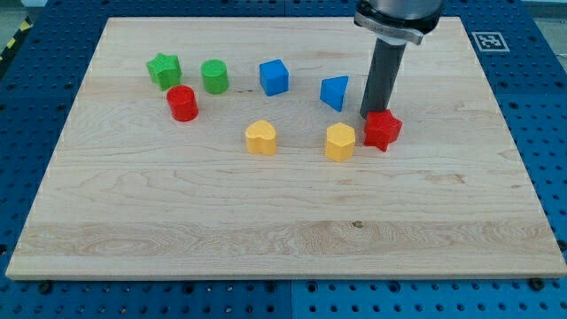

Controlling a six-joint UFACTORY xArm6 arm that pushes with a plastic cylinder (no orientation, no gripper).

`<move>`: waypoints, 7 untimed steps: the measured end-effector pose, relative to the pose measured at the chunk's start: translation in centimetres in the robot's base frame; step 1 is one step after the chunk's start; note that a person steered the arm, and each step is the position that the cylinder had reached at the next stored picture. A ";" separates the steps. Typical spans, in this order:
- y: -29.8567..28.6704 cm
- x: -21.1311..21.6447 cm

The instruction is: Move the blue triangle top left of hexagon

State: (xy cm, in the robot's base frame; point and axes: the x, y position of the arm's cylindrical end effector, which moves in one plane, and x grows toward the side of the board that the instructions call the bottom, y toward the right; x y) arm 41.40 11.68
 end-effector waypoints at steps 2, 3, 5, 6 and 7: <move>0.0 0.4; 0.0 0.0; 0.0 -3.0; -0.1 -5.8; -0.8 -7.8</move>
State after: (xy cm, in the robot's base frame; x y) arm 33.60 10.88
